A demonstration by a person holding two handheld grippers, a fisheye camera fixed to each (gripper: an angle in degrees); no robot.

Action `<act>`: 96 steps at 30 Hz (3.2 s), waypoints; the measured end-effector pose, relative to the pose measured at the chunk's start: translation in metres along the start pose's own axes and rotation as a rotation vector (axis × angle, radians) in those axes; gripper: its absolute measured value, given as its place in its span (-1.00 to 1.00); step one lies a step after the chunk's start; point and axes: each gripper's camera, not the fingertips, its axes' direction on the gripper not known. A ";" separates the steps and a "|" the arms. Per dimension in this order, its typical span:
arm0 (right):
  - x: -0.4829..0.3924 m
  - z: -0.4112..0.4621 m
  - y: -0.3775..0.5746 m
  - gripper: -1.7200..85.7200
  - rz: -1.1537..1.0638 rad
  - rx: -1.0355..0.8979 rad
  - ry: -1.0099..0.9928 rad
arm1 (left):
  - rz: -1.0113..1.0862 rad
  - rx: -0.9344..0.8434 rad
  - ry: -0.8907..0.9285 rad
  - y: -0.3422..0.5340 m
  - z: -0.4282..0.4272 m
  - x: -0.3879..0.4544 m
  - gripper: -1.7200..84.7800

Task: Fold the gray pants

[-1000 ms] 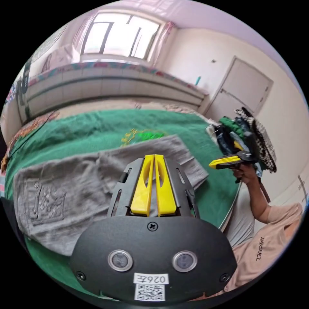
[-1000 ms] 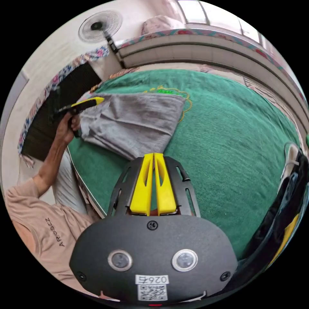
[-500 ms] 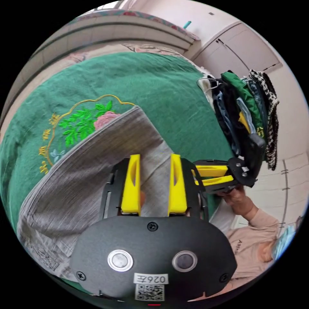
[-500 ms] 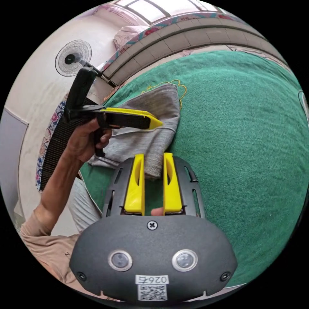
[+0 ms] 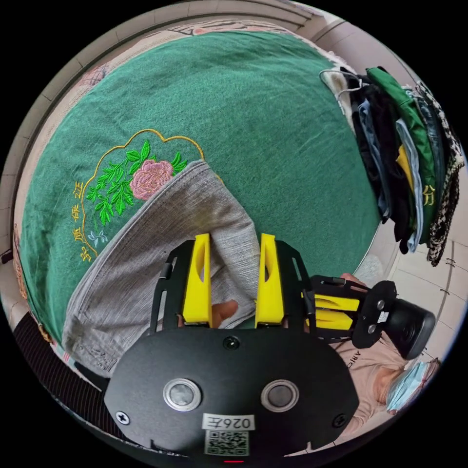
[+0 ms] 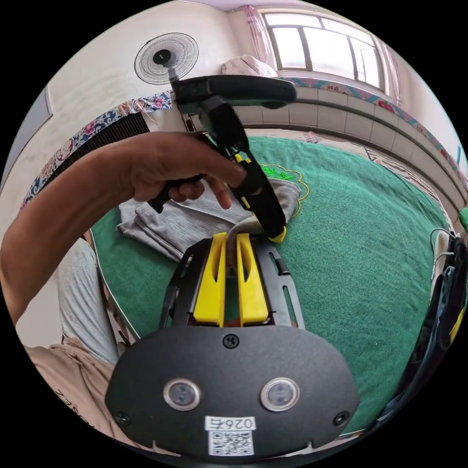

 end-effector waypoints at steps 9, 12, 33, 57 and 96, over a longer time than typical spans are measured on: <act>0.032 -0.036 0.062 -0.69 0.117 0.069 -0.131 | -0.002 0.090 -0.069 0.011 -0.007 -0.005 -0.87; 0.030 -0.034 0.077 -0.57 0.127 0.065 -0.133 | -0.069 0.181 0.017 0.035 -0.004 -0.024 -0.88; 0.106 -0.278 0.219 -0.99 0.166 0.298 -0.071 | 0.318 0.555 0.417 0.102 0.087 0.012 -0.94; 0.012 -0.119 0.051 -0.98 -0.095 -0.110 -0.314 | -0.280 0.734 0.580 0.457 0.455 -0.406 -0.92; -0.189 -0.188 -0.153 -0.98 -0.379 -0.145 0.047 | -0.145 0.546 -0.173 0.268 0.579 -0.059 -0.98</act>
